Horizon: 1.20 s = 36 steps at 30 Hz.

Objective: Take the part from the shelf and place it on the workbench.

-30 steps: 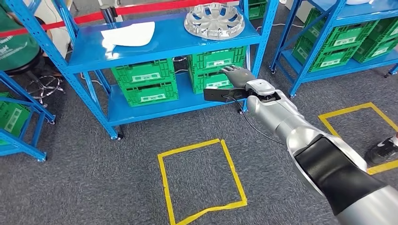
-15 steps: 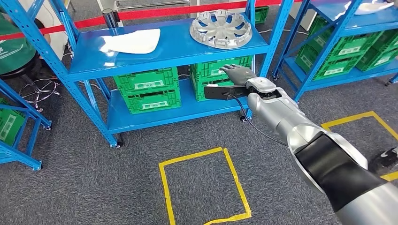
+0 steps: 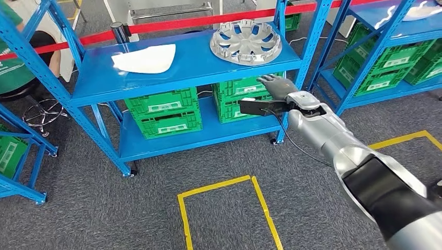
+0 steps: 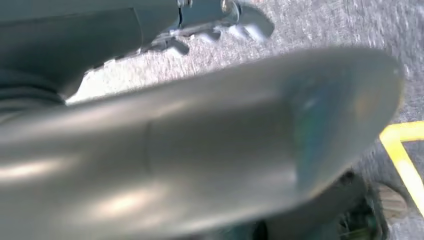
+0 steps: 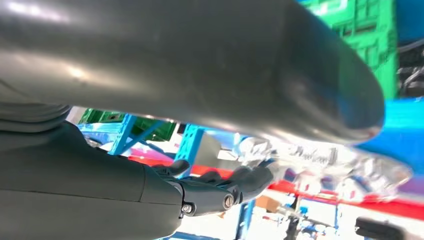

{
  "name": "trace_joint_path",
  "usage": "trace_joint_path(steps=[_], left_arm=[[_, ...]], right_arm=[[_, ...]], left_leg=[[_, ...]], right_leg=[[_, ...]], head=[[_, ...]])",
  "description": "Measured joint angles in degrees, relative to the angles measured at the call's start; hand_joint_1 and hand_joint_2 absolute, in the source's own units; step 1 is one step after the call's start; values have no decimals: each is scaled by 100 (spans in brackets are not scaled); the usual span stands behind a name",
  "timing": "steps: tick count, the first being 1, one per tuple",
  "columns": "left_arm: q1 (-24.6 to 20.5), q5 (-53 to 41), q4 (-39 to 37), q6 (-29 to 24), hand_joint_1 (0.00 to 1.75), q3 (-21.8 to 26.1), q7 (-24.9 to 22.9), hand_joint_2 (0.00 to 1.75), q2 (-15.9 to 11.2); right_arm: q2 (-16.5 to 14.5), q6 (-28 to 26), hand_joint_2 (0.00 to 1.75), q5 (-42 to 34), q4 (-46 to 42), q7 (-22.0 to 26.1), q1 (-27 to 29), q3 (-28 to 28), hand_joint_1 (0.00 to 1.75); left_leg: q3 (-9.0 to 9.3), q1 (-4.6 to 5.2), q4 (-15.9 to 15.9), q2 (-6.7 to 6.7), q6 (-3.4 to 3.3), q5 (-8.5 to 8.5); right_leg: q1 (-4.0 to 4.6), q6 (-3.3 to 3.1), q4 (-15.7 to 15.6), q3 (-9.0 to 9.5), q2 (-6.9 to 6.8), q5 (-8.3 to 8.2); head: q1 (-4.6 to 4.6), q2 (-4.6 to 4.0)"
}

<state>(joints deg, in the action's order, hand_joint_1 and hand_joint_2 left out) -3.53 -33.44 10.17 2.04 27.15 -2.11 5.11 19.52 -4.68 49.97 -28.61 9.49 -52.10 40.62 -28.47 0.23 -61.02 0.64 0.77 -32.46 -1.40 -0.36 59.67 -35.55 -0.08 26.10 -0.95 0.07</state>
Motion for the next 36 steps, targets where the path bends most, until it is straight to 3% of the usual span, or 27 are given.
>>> trace_joint_path(steps=[4,5,6,8,9,11,12,15,20,21,22,24,25,26,27,29,31,33,35,36], left_arm=[[-40,-23,-2,16,0,0,-8,0,15],[-39,-25,-3,20,0,0,-12,0,17],[-38,-29,-4,22,0,0,-15,0,18],[-38,-36,-6,23,0,0,-18,0,13],[-40,-40,-6,25,0,0,-18,0,4],[-53,-49,-5,30,0,0,-17,0,-14],[-56,-56,-4,32,0,0,-17,0,-18],[-61,-89,-3,36,0,1,-18,0,-17],[-106,-103,-1,37,0,2,-20,0,-22],[-106,-103,-2,37,0,2,-21,0,-21],[-100,-103,-3,38,0,2,-22,0,-19],[-89,-110,-5,41,0,2,-25,0,-14],[-89,-121,-5,42,0,2,-26,0,-13],[-97,-133,-4,42,0,2,-29,0,-14],[-103,-147,-3,42,0,3,-37,0,-17],[-103,-163,-1,41,0,4,-53,0,-21],[-98,-168,-1,41,0,4,-65,0,-28],[-108,-168,-1,42,0,4,-71,0,-33],[-104,-166,-3,42,0,4,-77,0,-27],[-93,-165,-4,42,0,4,-79,0,-25]], right_arm=[[112,-55,0,-26,-212,-26,170,2,0],[125,-56,0,-26,-252,-26,224,3,0],[141,-56,0,-27,-289,-31,267,4,0],[172,-64,0,-29,-370,-53,313,6,0],[184,-68,0,-31,-409,-68,332,6,0],[208,-73,0,-29,-497,-116,403,6,0],[222,-74,0,-26,-551,-146,459,6,0],[281,-73,0,-4,-750,-264,600,2,0],[348,-63,0,29,-915,-341,692,-7,0],[354,-63,0,30,-930,-339,730,-7,0],[361,-63,0,30,-948,-336,767,-7,0],[385,-61,0,34,-992,-341,803,-12,0],[398,-57,0,40,-1013,-350,811,-17,0],[410,-49,0,55,-1033,-359,817,-23,0],[418,-41,0,71,-1058,-373,835,-32,0],[427,-32,0,114,-1123,-405,879,-61,0],[436,-36,0,154,-1200,-430,896,-106,0],[440,-31,0,186,-1261,-434,870,-150,0],[441,-6,0,216,-1306,-432,850,-169,0],[440,15,0,228,-1321,-432,847,-169,0]], left_leg=[[-904,-19,-1323,-32,60,-401],[-1049,-16,-1398,-32,45,-338],[-1099,-6,-1263,-32,14,-146],[-946,40,-524,-34,-86,434],[-848,73,-179,-36,-135,586],[-718,125,172,-31,-205,609],[-691,130,220,-27,-233,573],[-471,88,388,-18,-302,688],[-317,65,446,-8,-336,620],[-292,64,444,-4,-331,591],[-254,61,436,-1,-320,551],[-168,50,398,2,-275,444],[-131,48,365,4,-243,384],[-120,48,339,6,-205,330],[-121,51,323,5,-169,279],[-110,56,281,2,-99,231],[-131,46,118,-8,-30,190],[-421,20,-405,-21,43,44],[-932,-4,-1154,-27,88,-209],[-1130,-11,-1367,-28,91,-265]], right_leg=[[19,-66,-2,161,21,153],[28,-69,-2,215,28,197],[36,-67,-2,277,35,244],[42,-59,-9,397,37,333],[42,-47,-20,439,38,366],[34,6,-63,493,40,398],[39,47,-66,515,43,374],[44,133,136,505,35,371],[33,231,1343,-311,31,858],[28,251,1434,-437,31,864],[20,266,1373,-506,30,758],[-6,283,721,-377,24,231],[-7,278,352,-274,19,27],[1,248,96,-184,11,-69],[14,206,-34,-137,10,-102],[30,86,-38,-88,14,-46],[18,5,-51,-12,22,-36],[12,-48,-58,68,24,15],[16,-70,-58,141,24,92],[17,-68,-57,189,24,136]], head=[[7,0],[7,0],[7,0],[6,0],[5,0],[7,0],[4,0],[-5,0],[-35,0],[-40,0],[-44,0],[-47,0],[-46,0],[-46,0],[-46,0],[-46,0],[-39,0],[-27,0],[-21,0],[-21,0]])
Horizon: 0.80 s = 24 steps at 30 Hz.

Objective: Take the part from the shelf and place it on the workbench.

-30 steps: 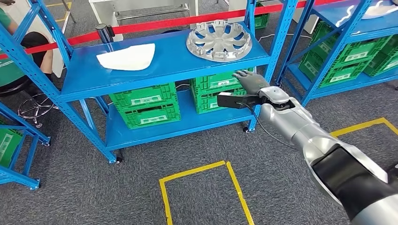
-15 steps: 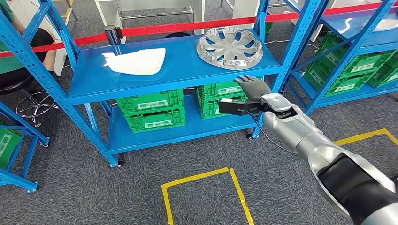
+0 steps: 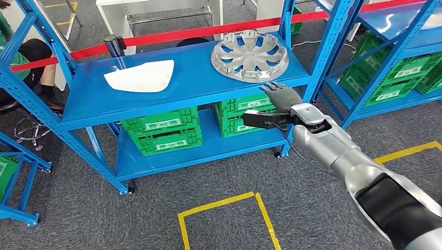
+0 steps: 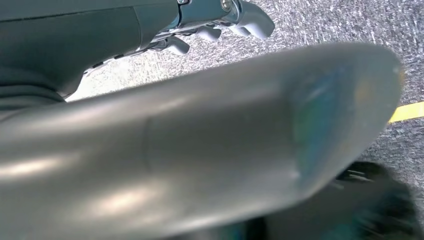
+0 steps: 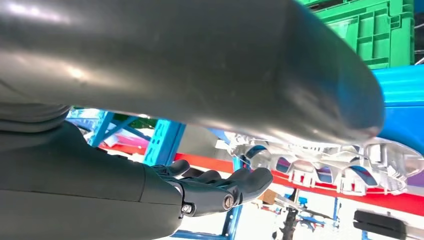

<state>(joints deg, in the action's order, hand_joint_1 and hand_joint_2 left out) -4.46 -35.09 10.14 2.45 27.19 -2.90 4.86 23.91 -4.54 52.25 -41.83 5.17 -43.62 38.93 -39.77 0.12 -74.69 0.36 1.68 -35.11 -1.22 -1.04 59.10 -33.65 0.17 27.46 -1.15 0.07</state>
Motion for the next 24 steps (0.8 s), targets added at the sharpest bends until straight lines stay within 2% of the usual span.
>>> trace_joint_path(steps=[1,2,4,5,6,9,10,11,12,14,15,16,17,19,20,21,24], left_arm=[[14,2,-2,-1,0,0,-1,0,1],[25,3,-4,-1,0,0,-1,0,1],[38,2,-9,-1,0,0,-1,0,1],[38,-1,-13,0,0,0,-1,0,1],[37,-3,-15,1,0,0,-1,0,2],[41,-8,-16,5,0,0,-3,0,9],[41,-8,-16,6,0,1,-3,0,12],[37,-9,-16,6,0,1,-1,0,13],[29,-11,-15,6,0,2,0,0,14],[13,-25,-15,6,0,2,2,0,18],[12,-33,-15,6,0,2,1,0,20],[19,-41,-16,6,0,3,-1,0,21],[26,-46,-16,6,0,3,-2,0,22],[33,-53,-17,6,0,4,-2,0,23],[28,-55,-18,6,0,4,-1,0,23],[19,-57,-16,6,0,4,-1,0,22],[7,-74,-14,6,0,4,-3,0,15]], right_arm=[[-1,18,0,14,-15,-3,-1,-1,0],[-2,31,0,25,-28,-9,-4,-5,0],[-1,38,0,43,-71,-25,-17,-23,0],[0,41,0,47,-94,-31,-25,-37,0],[7,46,0,48,-117,-34,-31,-55,0],[36,55,0,49,-183,-37,-36,-125,0],[45,52,0,49,-202,-36,-45,-145,0],[56,50,0,48,-219,-37,-58,-159,0],[69,49,0,46,-231,-41,-65,-168,0],[115,56,0,42,-259,-66,-45,-187,0],[147,64,0,40,-278,-80,-24,-208,0],[183,78,0,40,-303,-90,-6,-237,0],[219,92,0,39,-330,-95,2,-271,0],[294,114,0,26,-375,-97,3,-343,0],[326,123,0,17,-390,-95,1,-376,0],[355,127,0,7,-404,-89,0,-403,0],[421,112,0,-11,-472,-61,25,-472,0]], left_leg=[[-115,-2,-26,0,-9,55],[-111,-3,180,-1,-26,243],[79,6,967,-6,-73,811],[166,18,1286,-11,-97,962],[230,31,1493,-14,-129,1065],[344,40,1623,-12,-232,1090],[394,32,1655,-8,-264,1089],[443,27,1680,-4,-295,1083],[480,22,1700,0,-324,1068],[535,32,1703,11,-367,1006],[572,40,1699,20,-378,965],[620,47,1691,29,-382,917],[675,53,1679,36,-380,865],[784,59,1652,45,-357,752],[824,66,1634,54,-335,699],[844,71,1623,61,-303,651],[890,81,1547,63,-204,569]], right_leg=[[0,5,0,63,0,51],[-3,14,0,132,1,102],[-6,46,0,274,-1,209],[-5,72,-8,318,0,253],[-2,107,-26,347,0,289],[2,219,-16,400,4,299],[-2,243,76,378,4,294],[-9,258,251,289,3,321],[-10,268,541,118,2,393],[1,275,1242,-354,2,655],[8,277,1468,-553,2,768],[15,276,1507,-672,2,780],[21,267,1353,-698,2,657],[38,228,630,-551,-3,95],[55,203,315,-470,-7,-91],[73,178,104,-404,-10,-209],[73,91,0,-305,-4,-229]], head=[[0,0],[0,0],[3,0],[9,0],[17,0],[26,0],[24,0],[22,0],[20,0],[16,0],[17,0],[17,0],[17,0],[18,0],[17,0],[15,0],[9,0]])
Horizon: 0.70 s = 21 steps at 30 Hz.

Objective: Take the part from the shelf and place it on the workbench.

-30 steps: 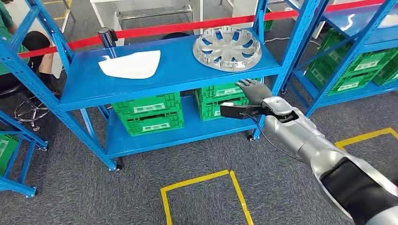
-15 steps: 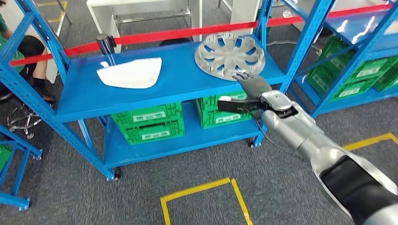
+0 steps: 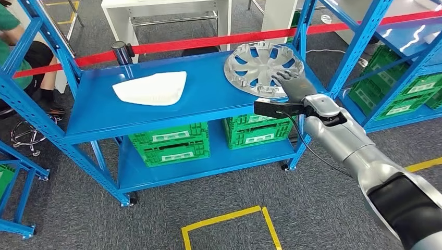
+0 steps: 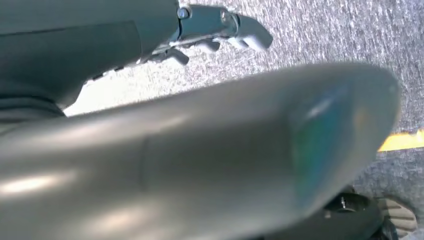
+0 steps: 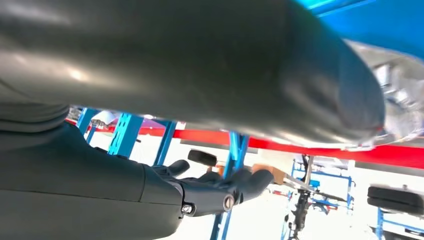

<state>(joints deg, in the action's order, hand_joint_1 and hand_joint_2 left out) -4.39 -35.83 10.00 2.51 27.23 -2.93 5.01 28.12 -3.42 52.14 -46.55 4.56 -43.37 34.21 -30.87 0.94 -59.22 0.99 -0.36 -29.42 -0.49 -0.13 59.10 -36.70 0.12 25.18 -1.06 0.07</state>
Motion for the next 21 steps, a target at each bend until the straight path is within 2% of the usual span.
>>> trace_joint_path(steps=[2,3,6,7,8,9,10,11,12,13,14,17,18,19,21], left_arm=[[-1,-37,0,0,0,0,-3,0,-2],[-5,-60,0,0,0,0,-5,0,1],[32,-90,-2,-4,0,0,1,0,21],[65,-81,-3,-7,0,1,11,0,22],[96,-62,-4,-9,0,5,27,0,20],[117,-32,-5,-11,0,14,45,0,14],[131,8,-6,-14,0,28,65,0,9],[135,45,-9,-16,0,50,76,0,4],[132,76,-10,-20,0,75,79,0,1],[129,96,-11,-26,0,99,73,0,2],[124,103,-11,-33,0,123,61,0,3],[118,65,-2,-53,0,168,40,0,7],[114,37,0,-55,0,175,40,0,9],[107,6,1,-52,0,176,41,0,11],[97,-42,-1,-48,0,177,42,0,21]], right_arm=[[70,-45,0,-25,-89,19,57,-66,0],[128,-72,0,-44,-163,27,118,-113,0],[334,-114,0,-73,-482,42,452,-304,0],[379,-110,0,-65,-587,42,570,-365,0],[402,-100,0,-44,-672,37,656,-412,0],[411,-89,0,-7,-747,28,708,-451,0],[409,-73,0,46,-812,13,725,-480,0],[390,-45,0,107,-855,-8,710,-498,0],[359,0,0,167,-875,-28,664,-507,0],[312,53,0,214,-874,-43,593,-507,0],[257,110,0,246,-851,-50,500,-498,0],[177,186,0,266,-777,-67,252,-468,0],[192,183,0,255,-766,-82,221,-466,0],[222,165,0,242,-760,-96,228,-470,0],[299,116,0,208,-760,-119,334,-491,0]], left_leg=[[-50,-8,-197,-16,68,-90],[-167,-22,-431,-28,106,-192],[-786,-82,-1422,-55,180,-556],[-929,-98,-1564,-61,193,-547],[-969,-109,-1489,-64,202,-416],[-919,-117,-1219,-66,207,-179],[-813,-121,-820,-71,209,116],[-709,-117,-451,-81,202,296],[-627,-105,-191,-93,176,406],[-588,-92,-55,-100,141,443],[-577,-74,-36,-105,98,398],[-512,-77,8,-91,-27,417],[-478,-87,30,-79,-66,406],[-445,-89,42,-61,-101,383],[-376,-78,44,-17,-148,318]], right_leg=[[-28,-63,-18,99,1,24],[-38,-86,-24,152,-3,54],[-42,-103,-24,276,-27,178],[-48,-97,-23,328,-26,226],[-59,-85,-21,389,-17,275],[-77,-68,-19,455,-5,326],[-93,-44,-20,515,5,379],[-106,-14,-15,569,18,425],[-109,19,-12,597,32,463],[-104,57,-13,608,44,493],[-102,93,-18,615,56,511],[-113,185,74,584,40,614],[-111,198,283,480,29,707],[-103,201,624,290,18,828],[-85,202,1383,-210,17,1017]], head=[[13,0],[21,0],[33,0],[33,0],[34,0],[35,0],[38,0],[48,0],[58,0],[64,0],[72,0],[62,0],[55,0],[46,0],[38,0]])
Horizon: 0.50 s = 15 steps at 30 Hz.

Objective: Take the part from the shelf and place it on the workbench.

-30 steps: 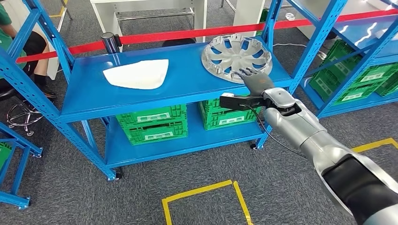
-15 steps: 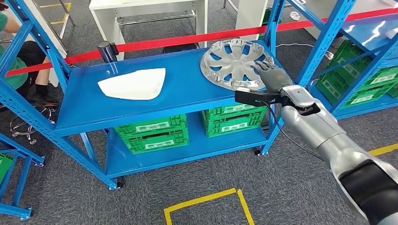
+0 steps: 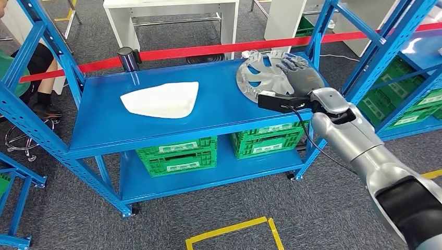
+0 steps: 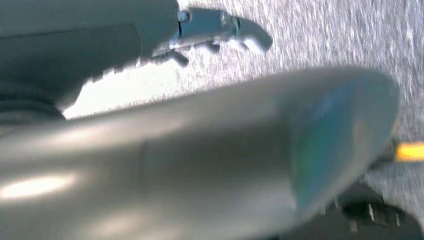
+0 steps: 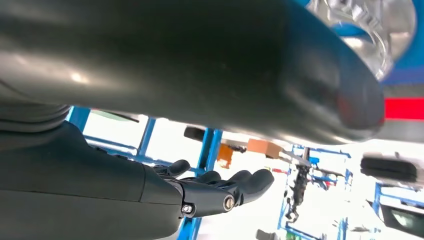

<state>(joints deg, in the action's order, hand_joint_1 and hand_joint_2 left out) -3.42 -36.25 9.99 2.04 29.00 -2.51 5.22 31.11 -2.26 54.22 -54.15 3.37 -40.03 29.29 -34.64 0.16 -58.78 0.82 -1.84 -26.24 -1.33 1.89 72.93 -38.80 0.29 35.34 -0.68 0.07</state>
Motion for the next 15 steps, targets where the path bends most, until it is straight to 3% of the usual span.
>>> trace_joint_path(steps=[1,2,4,6,8,11,13,15], left_arm=[[0,-15,-1,3,0,0,-1,0,5],[1,-23,-1,3,0,0,-1,0,9],[-6,-31,-1,4,0,0,-2,0,12],[-23,-36,-1,4,0,0,-2,0,15],[-45,-43,-1,4,0,0,-3,0,18],[-63,-47,2,3,0,0,-4,0,18],[-64,-52,2,2,0,0,-3,0,16],[-57,-59,-1,2,0,0,-6,0,19]], right_arm=[[40,-19,0,-12,-1,-6,75,-15,0],[76,-28,0,-21,-3,-9,137,-31,0],[136,-40,0,-29,-8,-7,197,-58,0],[176,-41,0,-33,-21,-6,205,-84,0],[196,-32,0,-34,-48,2,225,-109,0],[227,-24,0,-30,-118,17,295,-178,0],[253,-24,0,-26,-170,22,345,-216,0],[270,-23,0,-26,-194,27,418,-244,0]], left_leg=[[45,9,-2,19,-10,-40],[98,20,-5,32,-12,-84],[220,36,-14,41,5,-185],[302,60,-30,39,52,-281],[327,68,-25,33,105,-332],[335,65,-75,11,197,-416],[112,45,-538,-8,266,-621],[-355,7,-1313,-21,314,-859]], right_leg=[[7,-4,211,-194,0,-27],[12,-15,194,-284,-1,-177],[28,-59,-431,-161,-4,-726],[72,-115,-1103,90,-10,-1052],[112,-160,-1319,201,-2,-1031],[75,-234,-1399,286,9,-987],[46,-284,-1433,371,-3,-952],[42,-306,-1433,428,-12,-898]], head=[[-2,0],[-4,0],[-6,0],[2,0],[10,0],[17,0],[29,0],[37,0]])
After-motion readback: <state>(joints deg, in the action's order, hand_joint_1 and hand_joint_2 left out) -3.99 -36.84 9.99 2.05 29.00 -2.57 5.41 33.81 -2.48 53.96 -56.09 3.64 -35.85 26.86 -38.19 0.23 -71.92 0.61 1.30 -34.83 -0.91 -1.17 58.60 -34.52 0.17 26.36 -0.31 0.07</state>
